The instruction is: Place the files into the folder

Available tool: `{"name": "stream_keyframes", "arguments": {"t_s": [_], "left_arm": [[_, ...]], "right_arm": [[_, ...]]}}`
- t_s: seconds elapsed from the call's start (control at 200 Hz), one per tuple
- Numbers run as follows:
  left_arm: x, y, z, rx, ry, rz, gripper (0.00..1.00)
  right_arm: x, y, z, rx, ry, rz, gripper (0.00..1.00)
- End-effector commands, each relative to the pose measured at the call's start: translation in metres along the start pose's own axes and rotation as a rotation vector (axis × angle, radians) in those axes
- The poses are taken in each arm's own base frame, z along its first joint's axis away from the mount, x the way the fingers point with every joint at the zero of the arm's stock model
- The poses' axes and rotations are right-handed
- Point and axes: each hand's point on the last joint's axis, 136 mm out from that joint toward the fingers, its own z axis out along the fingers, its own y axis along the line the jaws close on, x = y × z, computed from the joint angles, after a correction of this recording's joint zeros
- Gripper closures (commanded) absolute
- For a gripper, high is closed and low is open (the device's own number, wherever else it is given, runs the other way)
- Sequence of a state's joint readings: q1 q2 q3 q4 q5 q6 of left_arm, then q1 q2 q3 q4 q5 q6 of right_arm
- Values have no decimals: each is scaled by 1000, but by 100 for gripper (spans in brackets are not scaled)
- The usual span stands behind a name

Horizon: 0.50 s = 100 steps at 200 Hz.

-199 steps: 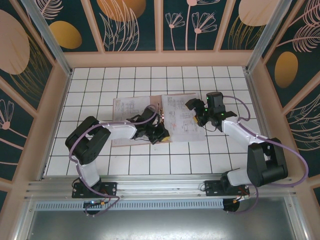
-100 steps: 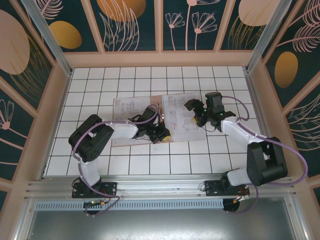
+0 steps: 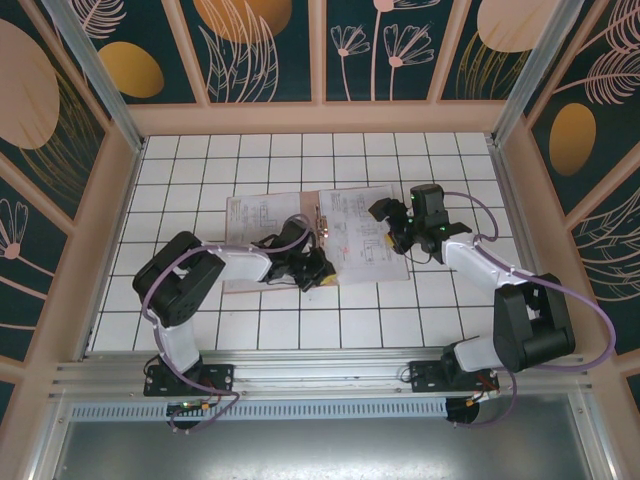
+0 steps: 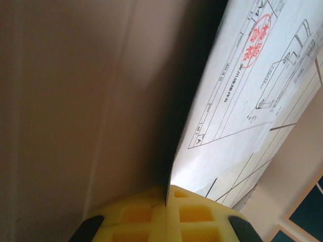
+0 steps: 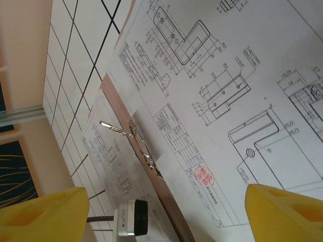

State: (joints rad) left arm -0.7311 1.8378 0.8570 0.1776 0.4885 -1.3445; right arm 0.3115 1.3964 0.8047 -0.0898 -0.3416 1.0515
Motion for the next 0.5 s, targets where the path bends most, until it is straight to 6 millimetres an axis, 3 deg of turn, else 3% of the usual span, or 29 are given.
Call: {"name": "stream_keyframes", "arguments": {"t_s": [0.0,0.175,0.495], "left_arm": [[-6,-14,-10,62,-46,-24,100],[-5,-14,-11,75,-50,-37,100],[-6,-18,-9,89,-48,-39,100]], "right_arm": [[2,4,7,-21,15,-35,18],[4,4,20,-15,50,-52,18],[-12,16,42,0,50,-75,18]]}}
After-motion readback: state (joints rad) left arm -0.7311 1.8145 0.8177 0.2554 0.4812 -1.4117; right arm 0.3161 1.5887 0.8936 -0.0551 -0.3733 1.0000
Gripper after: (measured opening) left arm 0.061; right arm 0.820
